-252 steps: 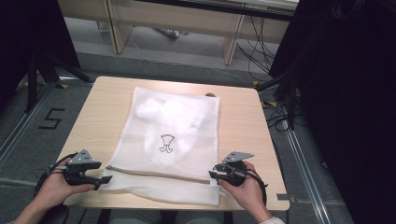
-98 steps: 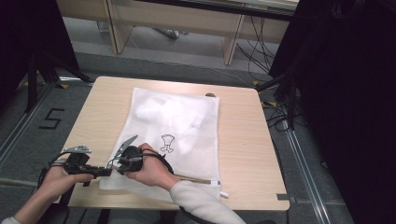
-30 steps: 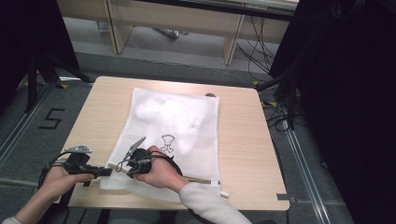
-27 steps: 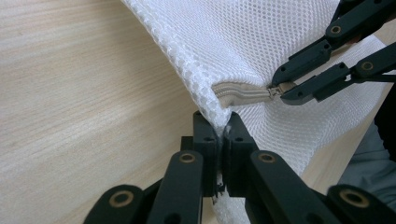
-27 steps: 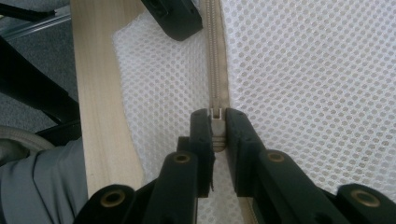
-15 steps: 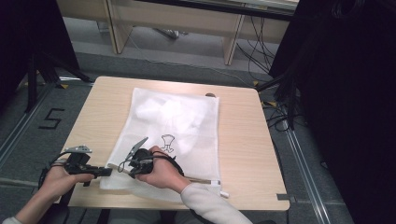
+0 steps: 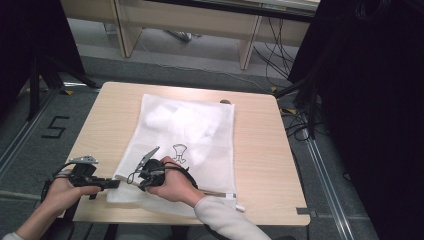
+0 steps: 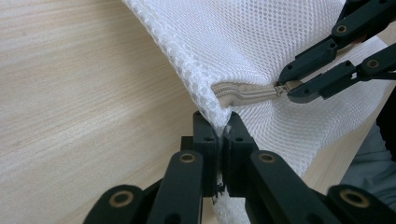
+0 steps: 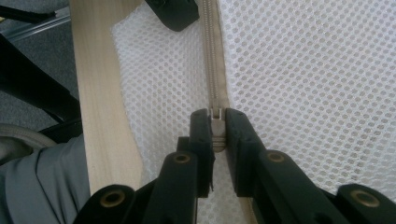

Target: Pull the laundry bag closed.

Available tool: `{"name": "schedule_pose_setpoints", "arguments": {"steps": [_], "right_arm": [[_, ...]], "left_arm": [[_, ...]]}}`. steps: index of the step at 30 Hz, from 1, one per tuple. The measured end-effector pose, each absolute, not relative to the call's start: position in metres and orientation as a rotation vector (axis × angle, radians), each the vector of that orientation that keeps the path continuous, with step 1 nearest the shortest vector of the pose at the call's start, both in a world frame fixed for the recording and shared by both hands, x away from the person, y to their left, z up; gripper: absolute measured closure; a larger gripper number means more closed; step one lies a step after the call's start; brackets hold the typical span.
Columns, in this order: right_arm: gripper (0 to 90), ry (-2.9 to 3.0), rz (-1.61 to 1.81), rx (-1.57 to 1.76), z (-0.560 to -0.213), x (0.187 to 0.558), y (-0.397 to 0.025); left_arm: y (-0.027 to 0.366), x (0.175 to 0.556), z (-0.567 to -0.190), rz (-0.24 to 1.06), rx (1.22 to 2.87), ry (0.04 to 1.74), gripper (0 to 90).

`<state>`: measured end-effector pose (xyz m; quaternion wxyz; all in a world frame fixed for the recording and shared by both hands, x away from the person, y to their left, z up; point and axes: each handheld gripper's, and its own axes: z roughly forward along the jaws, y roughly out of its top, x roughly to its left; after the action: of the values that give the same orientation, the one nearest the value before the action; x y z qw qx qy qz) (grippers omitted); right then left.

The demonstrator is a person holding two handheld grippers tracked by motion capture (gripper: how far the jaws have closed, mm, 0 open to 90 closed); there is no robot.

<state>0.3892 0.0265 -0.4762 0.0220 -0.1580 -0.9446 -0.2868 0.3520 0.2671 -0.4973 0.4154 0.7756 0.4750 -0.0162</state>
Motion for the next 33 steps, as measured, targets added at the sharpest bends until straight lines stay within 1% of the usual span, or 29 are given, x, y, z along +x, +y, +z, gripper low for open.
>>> {"name": "schedule_pose_setpoints", "arguments": {"steps": [23, 26, 33], "right_arm": [[82.7, -2.915, -0.882, -0.515, -0.475, 0.388, 0.019], [82.7, -2.915, -0.883, -0.522, -0.475, 0.388, 0.019], [82.6, -2.932, -0.88, -0.515, -0.474, 0.387, 0.016]], "left_arm": [[0.267, 0.352, -0.497, -0.046, 1.948, 1.198, 85.7], [0.266, 0.351, -0.498, -0.027, 1.927, 1.196, 85.8], [0.268, 0.352, -0.497, -0.047, 1.945, 1.194, 85.9]]}}
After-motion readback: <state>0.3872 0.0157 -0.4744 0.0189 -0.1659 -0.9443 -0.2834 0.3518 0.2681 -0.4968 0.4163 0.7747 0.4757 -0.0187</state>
